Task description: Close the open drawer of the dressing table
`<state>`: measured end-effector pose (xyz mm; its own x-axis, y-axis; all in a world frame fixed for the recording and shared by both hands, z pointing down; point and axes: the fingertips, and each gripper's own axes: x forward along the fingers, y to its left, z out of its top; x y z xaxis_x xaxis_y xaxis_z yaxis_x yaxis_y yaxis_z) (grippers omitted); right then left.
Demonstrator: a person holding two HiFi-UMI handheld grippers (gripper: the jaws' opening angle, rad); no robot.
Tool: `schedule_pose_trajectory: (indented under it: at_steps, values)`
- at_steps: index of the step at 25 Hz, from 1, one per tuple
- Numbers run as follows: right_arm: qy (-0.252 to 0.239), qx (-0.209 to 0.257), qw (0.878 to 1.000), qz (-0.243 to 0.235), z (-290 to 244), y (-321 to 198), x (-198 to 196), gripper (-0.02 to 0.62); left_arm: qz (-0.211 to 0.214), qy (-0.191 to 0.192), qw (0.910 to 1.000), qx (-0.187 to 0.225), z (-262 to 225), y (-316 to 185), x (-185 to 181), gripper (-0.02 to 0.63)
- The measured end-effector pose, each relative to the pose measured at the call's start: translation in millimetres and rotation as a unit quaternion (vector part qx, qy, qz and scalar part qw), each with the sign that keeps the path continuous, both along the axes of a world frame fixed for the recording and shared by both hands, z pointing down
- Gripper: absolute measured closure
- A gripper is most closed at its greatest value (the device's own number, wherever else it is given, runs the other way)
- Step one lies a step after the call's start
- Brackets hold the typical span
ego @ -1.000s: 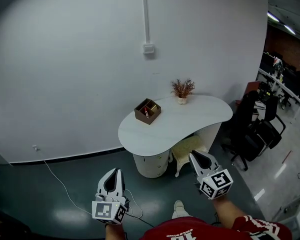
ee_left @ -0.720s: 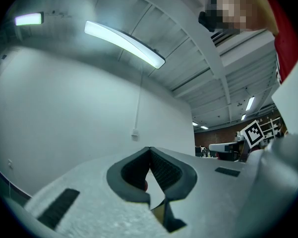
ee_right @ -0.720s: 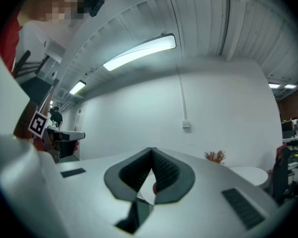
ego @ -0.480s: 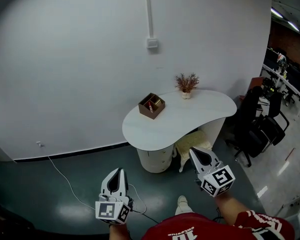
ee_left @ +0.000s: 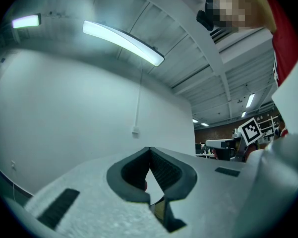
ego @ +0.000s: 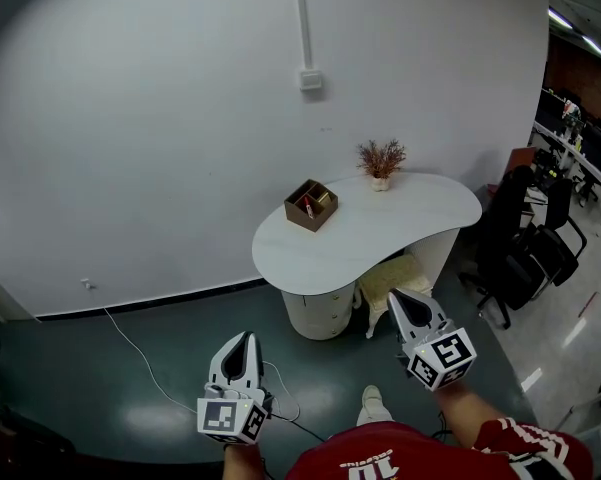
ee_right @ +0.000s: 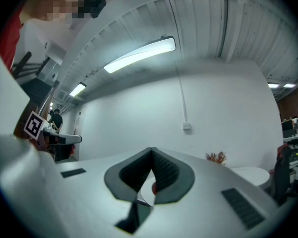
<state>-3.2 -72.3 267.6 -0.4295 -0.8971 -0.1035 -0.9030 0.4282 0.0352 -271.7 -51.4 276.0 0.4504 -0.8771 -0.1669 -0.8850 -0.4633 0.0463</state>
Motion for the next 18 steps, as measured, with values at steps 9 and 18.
schedule_pose_trajectory:
  at_steps: [9,18]
  values:
    - [0.003,-0.006,1.000,0.009,2.9,6.8,1.6,0.593,0.015,-0.005,0.9999,0.003,-2.3,3.2,7.6,0.603]
    - [0.007,-0.001,1.000,0.007,0.3,7.6,-4.8,0.594,0.019,-0.007,0.9998,0.007,-5.8,9.0,7.6,0.603]
